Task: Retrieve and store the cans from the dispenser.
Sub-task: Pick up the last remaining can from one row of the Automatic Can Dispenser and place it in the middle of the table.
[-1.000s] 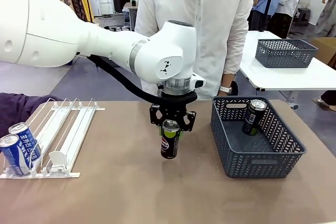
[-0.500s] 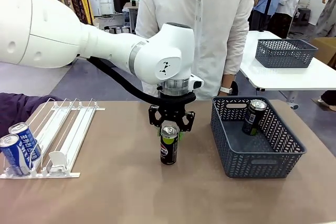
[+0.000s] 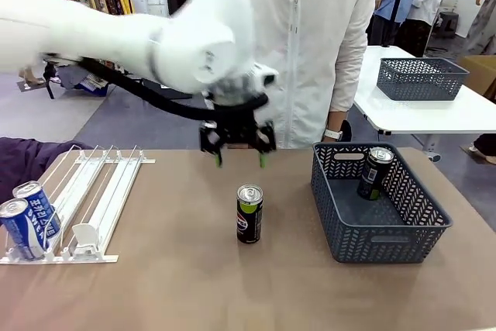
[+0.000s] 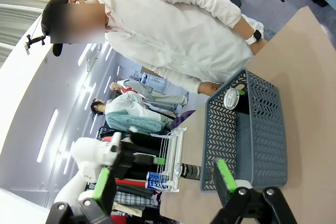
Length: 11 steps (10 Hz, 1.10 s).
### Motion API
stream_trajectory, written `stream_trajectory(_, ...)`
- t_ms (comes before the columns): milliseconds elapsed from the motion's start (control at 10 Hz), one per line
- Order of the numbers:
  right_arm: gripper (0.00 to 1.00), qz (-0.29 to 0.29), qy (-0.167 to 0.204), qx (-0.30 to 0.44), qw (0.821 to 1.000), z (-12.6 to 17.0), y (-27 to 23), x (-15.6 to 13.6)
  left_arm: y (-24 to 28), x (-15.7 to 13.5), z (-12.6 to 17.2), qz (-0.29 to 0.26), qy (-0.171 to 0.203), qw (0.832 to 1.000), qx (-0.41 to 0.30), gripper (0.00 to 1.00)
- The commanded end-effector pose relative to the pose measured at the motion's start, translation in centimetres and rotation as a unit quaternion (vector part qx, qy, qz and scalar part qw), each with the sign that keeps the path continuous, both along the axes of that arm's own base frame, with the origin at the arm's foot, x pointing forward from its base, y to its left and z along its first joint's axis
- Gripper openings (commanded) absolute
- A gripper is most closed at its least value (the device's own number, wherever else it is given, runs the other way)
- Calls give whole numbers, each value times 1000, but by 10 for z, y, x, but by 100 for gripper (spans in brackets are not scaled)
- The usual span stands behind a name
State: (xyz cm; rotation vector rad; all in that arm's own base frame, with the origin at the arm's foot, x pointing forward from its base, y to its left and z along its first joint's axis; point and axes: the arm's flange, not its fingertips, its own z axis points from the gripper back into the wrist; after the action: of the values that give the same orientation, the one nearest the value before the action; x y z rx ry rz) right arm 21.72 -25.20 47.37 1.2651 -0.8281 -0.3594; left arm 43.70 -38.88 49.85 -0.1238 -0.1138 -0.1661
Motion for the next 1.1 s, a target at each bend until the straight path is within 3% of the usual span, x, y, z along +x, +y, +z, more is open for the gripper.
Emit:
stream_trajectory(0, 100, -5, -12, 9, 1000, 3, 0, 2, 101, -48, 35, 25, -23, 997, -73, 100)
stream_trajectory(100, 100, -5, -12, 9, 1000, 3, 0, 2, 150, -51, 45, 74, -34, 993, -85, 100)
stream_trajectory(200, 100, -5, -12, 9, 1000, 3, 0, 2, 205, -54, 47, 95, -21, 984, -150, 100)
stream_trajectory(300, 100, -5, -12, 9, 1000, 3, 0, 2, 261, -57, 44, 94, -9, 965, -245, 100)
stream_trajectory(400, 100, -5, -12, 9, 1000, 3, 0, 2, 324, -64, 32, 169, -30, 937, -304, 100)
stream_trajectory(600, 100, -5, -12, 9, 1000, 3, 0, 2, 407, -74, -6, 179, -25, 869, -460, 100)
stream_trajectory(800, 100, -5, -12, 9, 1000, 3, 0, 2, 446, -80, -47, 161, -2, 822, -546, 100)
stream_trajectory(900, 100, -5, -12, 9, 1000, 3, 0, 2, 451, -78, -62, 133, 11, 812, -568, 100)
stream_trajectory(1000, 100, -5, -12, 9, 1000, 3, 0, 2, 449, -69, -71, 108, 36, 818, -563, 100)
